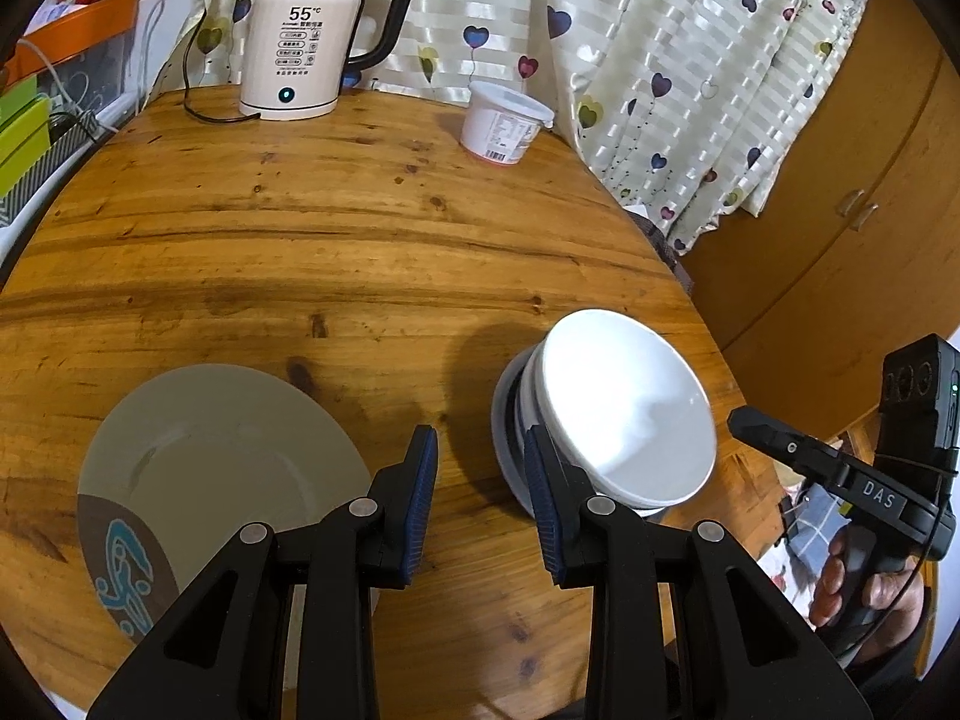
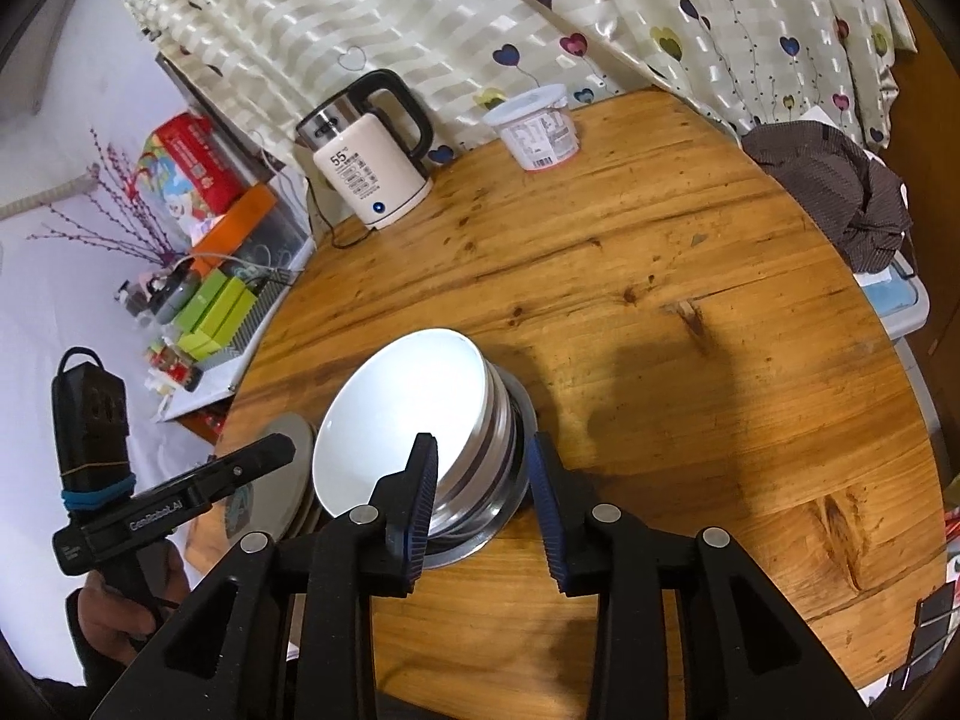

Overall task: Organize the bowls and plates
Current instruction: 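Lift the steel bowl with its nested white bowls using both tools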

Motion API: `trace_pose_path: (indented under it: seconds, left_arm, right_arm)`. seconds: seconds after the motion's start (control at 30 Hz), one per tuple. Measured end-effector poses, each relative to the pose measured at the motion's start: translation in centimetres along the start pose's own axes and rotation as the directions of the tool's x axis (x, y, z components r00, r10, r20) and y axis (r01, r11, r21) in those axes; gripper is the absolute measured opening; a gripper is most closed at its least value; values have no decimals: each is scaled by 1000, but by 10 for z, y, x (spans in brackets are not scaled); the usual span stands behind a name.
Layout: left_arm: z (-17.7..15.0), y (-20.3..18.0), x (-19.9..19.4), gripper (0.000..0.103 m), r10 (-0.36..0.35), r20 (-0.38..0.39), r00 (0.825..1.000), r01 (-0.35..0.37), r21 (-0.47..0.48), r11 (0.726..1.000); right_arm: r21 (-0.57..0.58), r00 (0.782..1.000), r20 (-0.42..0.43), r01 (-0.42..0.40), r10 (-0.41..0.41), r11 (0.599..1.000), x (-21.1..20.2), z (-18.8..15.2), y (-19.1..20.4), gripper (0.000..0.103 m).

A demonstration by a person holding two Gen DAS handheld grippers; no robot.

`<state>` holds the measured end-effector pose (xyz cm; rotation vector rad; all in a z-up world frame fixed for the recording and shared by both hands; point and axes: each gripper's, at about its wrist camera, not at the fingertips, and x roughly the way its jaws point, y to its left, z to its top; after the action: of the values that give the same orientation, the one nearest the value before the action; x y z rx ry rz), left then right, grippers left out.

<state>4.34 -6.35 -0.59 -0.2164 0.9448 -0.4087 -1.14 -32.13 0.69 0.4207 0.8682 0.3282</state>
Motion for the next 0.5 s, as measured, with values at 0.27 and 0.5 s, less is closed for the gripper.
trace_pose_path:
  seconds: [0.27, 0.5]
  left_arm:
    - [-3, 2, 3, 31, 6, -11, 1000, -6, -3, 1000]
    - [-6, 2, 7, 31, 5, -26, 1000, -5, -12, 1000]
  right_arm:
    - [27, 1000, -24, 6, -6, 1000, 3, -1, -8, 34]
    - [68, 998, -62, -11, 15, 998, 7, -3, -16, 34]
